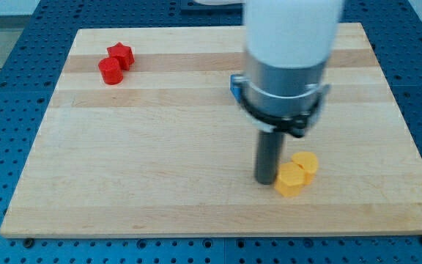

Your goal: Move yellow blocks to the bottom right of the blue cube

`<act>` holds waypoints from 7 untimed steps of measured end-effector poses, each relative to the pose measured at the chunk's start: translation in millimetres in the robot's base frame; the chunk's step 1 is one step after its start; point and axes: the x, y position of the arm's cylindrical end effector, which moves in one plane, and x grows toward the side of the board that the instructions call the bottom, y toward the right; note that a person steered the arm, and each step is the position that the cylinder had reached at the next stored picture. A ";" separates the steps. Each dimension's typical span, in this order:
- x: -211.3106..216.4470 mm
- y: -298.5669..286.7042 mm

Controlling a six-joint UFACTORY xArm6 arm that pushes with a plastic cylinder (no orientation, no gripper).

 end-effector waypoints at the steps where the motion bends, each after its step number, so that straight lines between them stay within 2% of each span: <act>1: 0.0 41.4; 4: 48.3 29.0; 6: 53.8 -20.5; 7: 70.8 -16.7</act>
